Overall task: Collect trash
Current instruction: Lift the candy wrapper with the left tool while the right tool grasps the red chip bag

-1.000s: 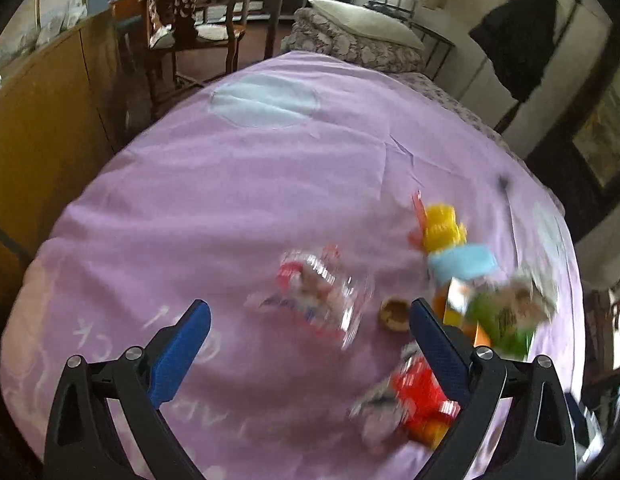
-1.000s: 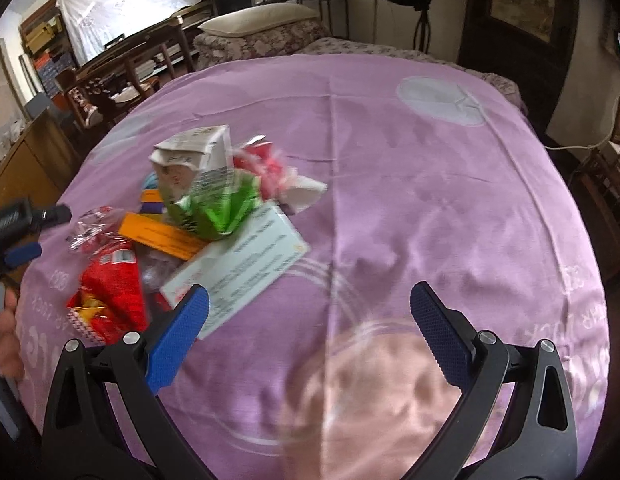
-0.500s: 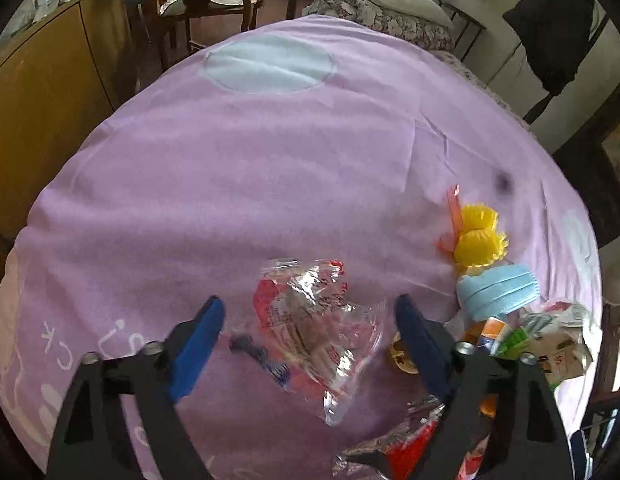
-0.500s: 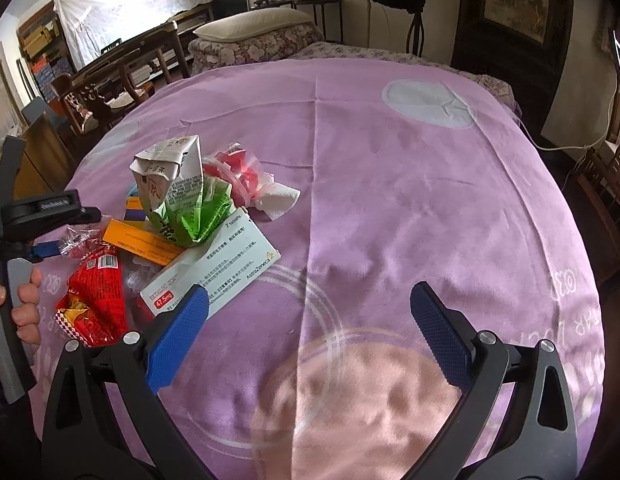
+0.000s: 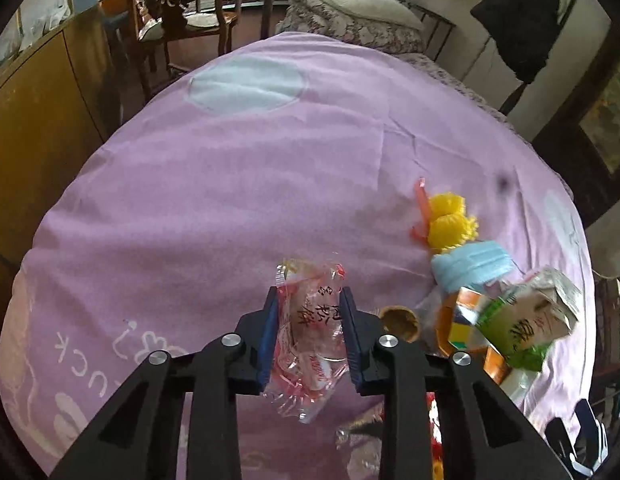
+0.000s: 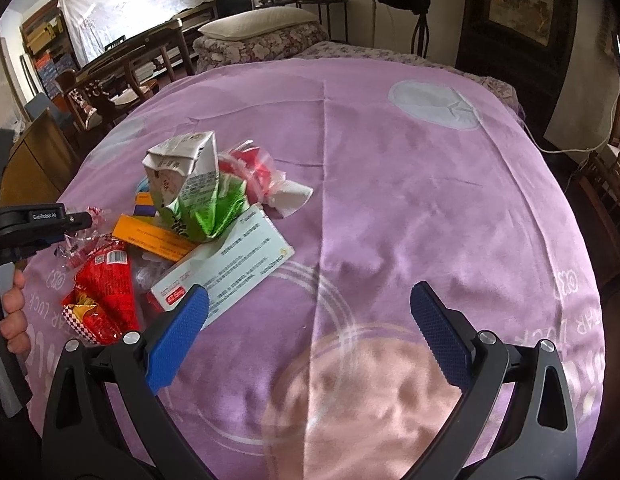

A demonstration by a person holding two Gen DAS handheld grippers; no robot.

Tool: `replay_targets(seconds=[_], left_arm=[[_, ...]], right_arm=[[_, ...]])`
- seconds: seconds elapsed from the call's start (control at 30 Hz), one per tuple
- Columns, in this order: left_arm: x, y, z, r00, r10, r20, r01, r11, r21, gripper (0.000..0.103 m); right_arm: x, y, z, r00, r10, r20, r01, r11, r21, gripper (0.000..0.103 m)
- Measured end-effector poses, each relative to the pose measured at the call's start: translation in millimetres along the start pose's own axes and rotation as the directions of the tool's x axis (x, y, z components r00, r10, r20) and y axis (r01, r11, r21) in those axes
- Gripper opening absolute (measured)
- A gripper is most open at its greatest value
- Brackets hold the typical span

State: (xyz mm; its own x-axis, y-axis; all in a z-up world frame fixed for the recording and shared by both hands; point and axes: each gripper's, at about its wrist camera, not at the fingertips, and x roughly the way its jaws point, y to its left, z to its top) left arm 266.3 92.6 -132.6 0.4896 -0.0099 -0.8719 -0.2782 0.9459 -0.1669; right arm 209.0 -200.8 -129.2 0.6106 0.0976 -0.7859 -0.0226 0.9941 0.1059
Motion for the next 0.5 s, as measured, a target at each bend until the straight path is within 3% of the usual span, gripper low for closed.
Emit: replay_targets(seconds=[0.2, 0.5], left_arm=[[-21.5, 8.4, -15.5, 0.999, 0.004, 0.043, -0.005, 0.999, 0.039, 0.029], [-38.1, 42.1, -52.0, 0.999, 0.012, 0.040, -0.012, 1.000, 0.005, 0.029]], right_arm=[[8.9, 3.9, -0.4, 1.000, 0.002, -0.024, -0.002, 1.000, 0.003, 0.097], [21.6, 22.6, 3.9, 0.996, 0.064, -0.066, -0.063, 0.998, 0.016, 0.097]])
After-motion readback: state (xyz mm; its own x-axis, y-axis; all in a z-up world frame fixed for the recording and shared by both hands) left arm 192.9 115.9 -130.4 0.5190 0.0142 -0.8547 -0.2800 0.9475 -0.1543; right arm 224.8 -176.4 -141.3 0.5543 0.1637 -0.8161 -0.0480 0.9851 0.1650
